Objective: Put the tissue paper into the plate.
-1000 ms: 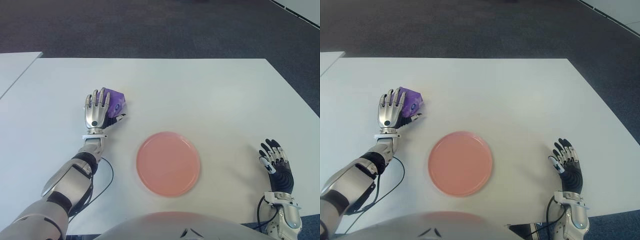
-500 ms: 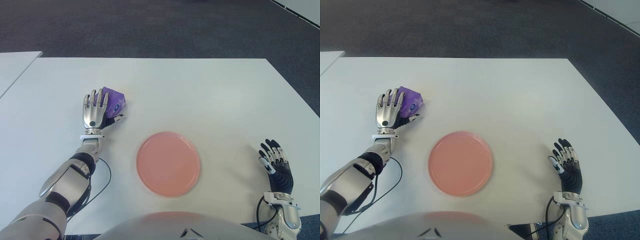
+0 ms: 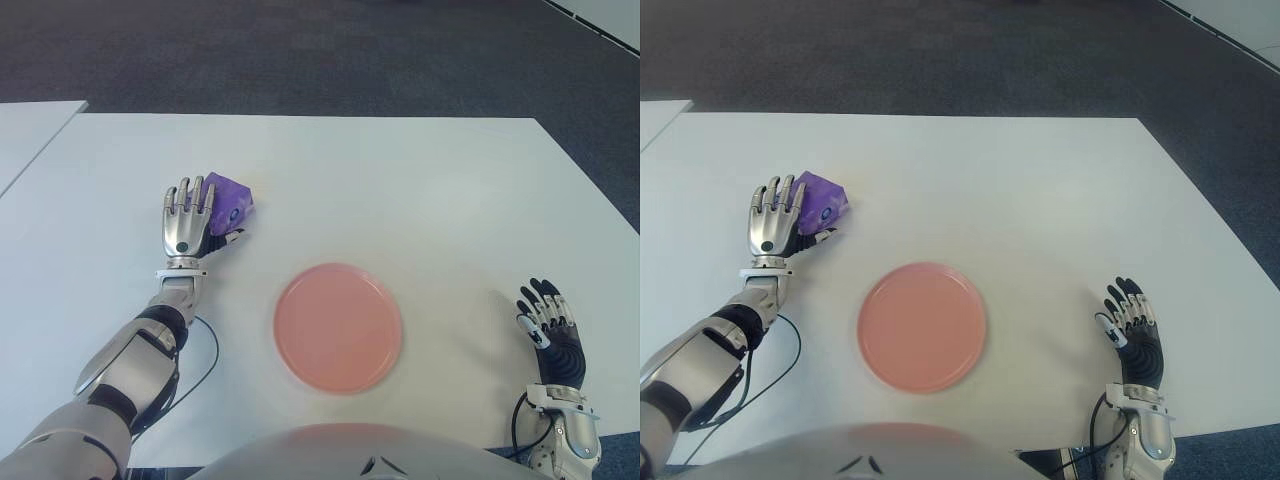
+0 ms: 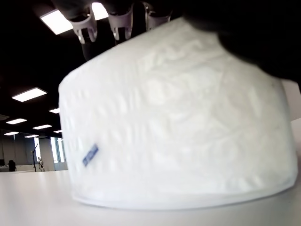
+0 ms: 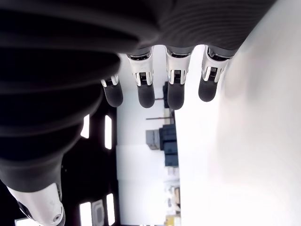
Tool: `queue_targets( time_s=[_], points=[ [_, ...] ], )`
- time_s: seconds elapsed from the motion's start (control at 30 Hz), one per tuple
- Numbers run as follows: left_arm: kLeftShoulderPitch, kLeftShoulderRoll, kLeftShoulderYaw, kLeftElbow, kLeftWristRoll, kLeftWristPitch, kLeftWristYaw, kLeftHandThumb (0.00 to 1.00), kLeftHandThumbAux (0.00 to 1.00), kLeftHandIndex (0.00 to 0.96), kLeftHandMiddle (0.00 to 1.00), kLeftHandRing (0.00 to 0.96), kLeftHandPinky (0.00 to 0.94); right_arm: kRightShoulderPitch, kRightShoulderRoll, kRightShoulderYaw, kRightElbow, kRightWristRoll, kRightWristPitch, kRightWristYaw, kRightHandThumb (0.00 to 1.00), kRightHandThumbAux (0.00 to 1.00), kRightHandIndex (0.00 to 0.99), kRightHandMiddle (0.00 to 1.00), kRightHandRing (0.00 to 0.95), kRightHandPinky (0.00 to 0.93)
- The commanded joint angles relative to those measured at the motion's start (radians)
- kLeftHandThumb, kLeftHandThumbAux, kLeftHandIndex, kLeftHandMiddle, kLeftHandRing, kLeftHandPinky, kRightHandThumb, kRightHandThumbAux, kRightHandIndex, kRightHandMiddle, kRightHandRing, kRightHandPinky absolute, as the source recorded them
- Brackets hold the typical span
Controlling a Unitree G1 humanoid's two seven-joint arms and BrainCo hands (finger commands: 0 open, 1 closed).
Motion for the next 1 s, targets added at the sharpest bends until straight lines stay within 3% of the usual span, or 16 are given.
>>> queue_targets(
  time_s=[0.03, 0.57, 1.0],
  points=[
    [0.013, 0.015, -0.003, -0.013, 0.009, -0.005, 0.013, 0.117, 0.248, 0.000, 0.001, 0.000, 0.000, 0.023, 0.033, 0.021, 0.029, -0.015, 0.023, -0.007, 0.022, 0.689, 0.108, 0.124, 0.101, 0.109],
    [0.001, 0.024, 0.003, 0.002, 0.001, -0.003, -0.020, 0.111, 0.259, 0.000, 0.000, 0.000, 0.000, 0.020, 0.037, 0.026, 0.030, -0.022, 0.020, -0.015, 0.022, 0.689, 0.108, 0.124, 0.101, 0.109],
    [-0.017, 0.040, 0.015, -0.019, 0.003, -0.015, 0.031, 0.120, 0.264, 0.000, 0.002, 0.000, 0.000, 0.011, 0.041, 0.031, 0.039, -0.031, 0.017, -0.023, 0.022, 0.689, 0.108, 0.124, 0.101, 0.109]
  ],
)
